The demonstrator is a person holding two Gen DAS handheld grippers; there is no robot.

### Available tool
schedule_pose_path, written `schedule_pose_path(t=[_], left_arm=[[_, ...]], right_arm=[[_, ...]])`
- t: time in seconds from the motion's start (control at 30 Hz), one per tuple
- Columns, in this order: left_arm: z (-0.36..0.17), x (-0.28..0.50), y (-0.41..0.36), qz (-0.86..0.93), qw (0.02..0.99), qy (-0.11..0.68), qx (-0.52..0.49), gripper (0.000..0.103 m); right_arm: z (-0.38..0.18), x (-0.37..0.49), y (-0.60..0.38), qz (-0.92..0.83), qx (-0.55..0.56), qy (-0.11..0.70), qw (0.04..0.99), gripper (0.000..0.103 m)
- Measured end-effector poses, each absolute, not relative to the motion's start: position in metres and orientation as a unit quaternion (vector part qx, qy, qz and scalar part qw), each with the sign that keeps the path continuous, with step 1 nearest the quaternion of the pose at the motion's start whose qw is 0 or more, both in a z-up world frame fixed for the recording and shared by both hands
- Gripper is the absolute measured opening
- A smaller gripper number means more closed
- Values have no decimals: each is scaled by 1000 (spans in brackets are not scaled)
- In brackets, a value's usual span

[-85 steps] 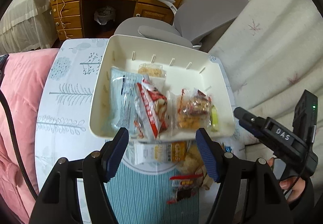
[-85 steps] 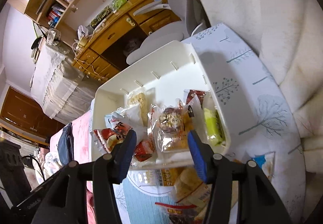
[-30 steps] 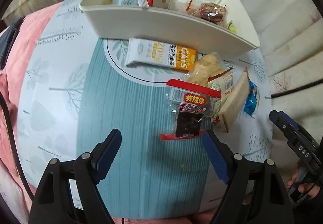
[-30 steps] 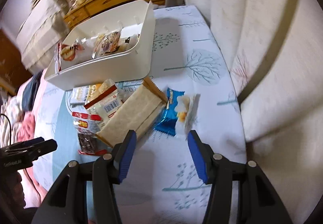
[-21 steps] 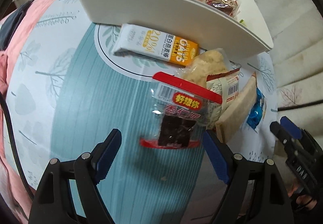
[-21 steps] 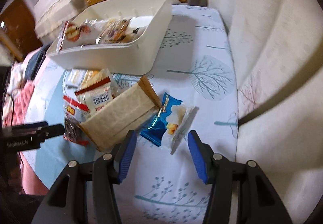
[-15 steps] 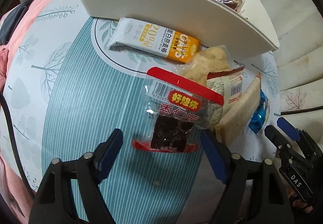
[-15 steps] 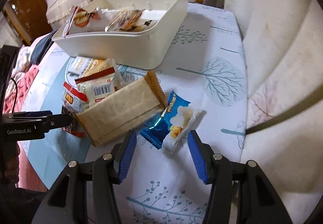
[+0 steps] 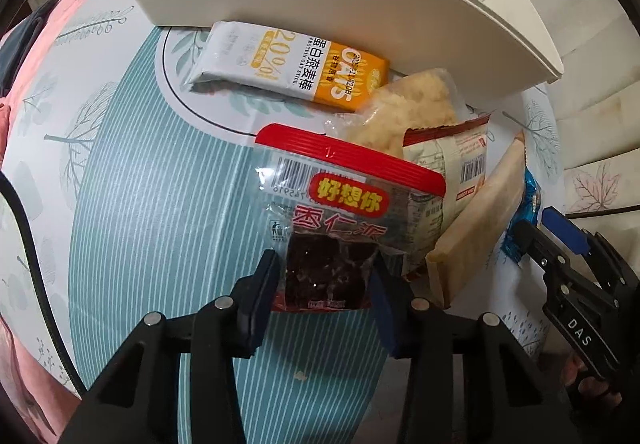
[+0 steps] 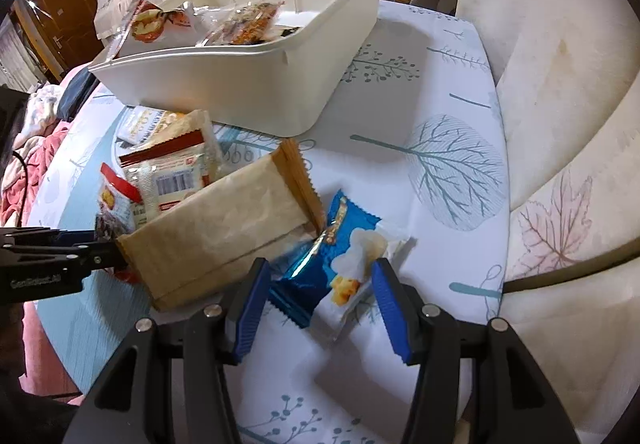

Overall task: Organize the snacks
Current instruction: 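Grasp the red-lidded jujube pack with left tool while right tool grasps blue cake, then carry both snacks over the white tray and open both tools to drop them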

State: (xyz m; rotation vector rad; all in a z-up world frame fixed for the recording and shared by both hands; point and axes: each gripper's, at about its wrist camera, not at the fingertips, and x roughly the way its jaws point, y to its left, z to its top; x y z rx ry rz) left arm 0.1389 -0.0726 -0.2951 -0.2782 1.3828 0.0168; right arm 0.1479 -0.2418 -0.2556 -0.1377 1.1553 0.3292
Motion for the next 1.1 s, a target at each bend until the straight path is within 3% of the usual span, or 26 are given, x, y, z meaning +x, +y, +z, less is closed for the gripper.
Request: schedule_pose_path(t=[0.13, 0.33, 1.1], left_arm=[[-295, 141, -79, 1, 766, 631, -124, 41], [-294, 140, -78, 0, 768, 628, -126, 39], [-220, 140, 15, 12, 796, 590, -134, 39]], right_arm=[[-260, 151, -244, 148, -66, 552, 818, 42], [-260, 150, -248, 150, -58, 557, 815, 35], [-200, 149, -236, 106, -42, 505, 856, 33]])
